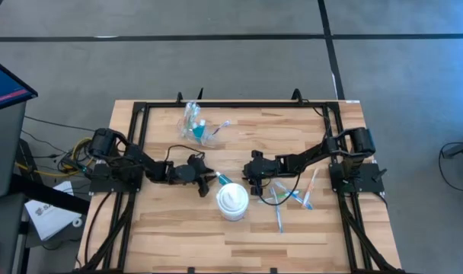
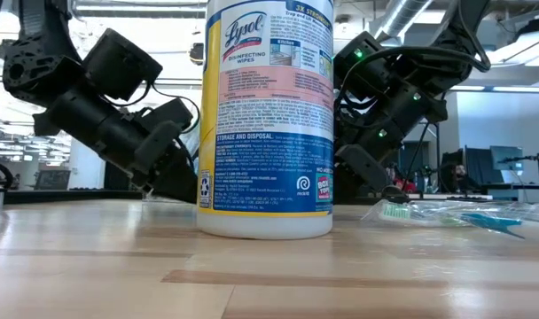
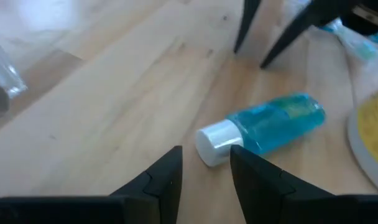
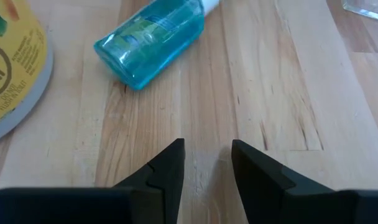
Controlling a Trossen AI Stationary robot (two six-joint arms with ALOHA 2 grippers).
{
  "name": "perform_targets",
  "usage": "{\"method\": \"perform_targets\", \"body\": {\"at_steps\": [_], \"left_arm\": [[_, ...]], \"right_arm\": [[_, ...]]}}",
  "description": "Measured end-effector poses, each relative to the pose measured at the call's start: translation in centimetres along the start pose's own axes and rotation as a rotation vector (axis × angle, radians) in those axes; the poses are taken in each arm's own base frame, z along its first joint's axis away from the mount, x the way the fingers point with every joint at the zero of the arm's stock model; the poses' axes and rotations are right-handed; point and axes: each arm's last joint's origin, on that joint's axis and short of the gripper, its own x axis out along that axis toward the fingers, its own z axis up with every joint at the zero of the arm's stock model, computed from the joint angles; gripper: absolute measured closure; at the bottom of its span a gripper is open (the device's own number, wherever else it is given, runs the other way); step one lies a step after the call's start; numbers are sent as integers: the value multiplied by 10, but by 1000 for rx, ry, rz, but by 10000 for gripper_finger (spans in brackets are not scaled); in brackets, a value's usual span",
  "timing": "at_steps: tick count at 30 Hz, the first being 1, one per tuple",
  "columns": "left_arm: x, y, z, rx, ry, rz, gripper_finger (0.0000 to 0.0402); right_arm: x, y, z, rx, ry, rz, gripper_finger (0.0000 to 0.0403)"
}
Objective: Pick & Place toothbrushing station
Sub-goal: Put the blue mouthwash into the transparent organizer
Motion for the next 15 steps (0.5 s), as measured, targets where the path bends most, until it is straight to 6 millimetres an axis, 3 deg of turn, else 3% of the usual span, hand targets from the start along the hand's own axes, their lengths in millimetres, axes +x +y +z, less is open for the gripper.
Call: {"method": "perform_targets", "body": {"at_steps": [15], "left_arm": [[13, 6, 23, 22, -68, 35, 270]], "right_arm": [[0, 3, 5, -10, -51, 39, 276]]}}
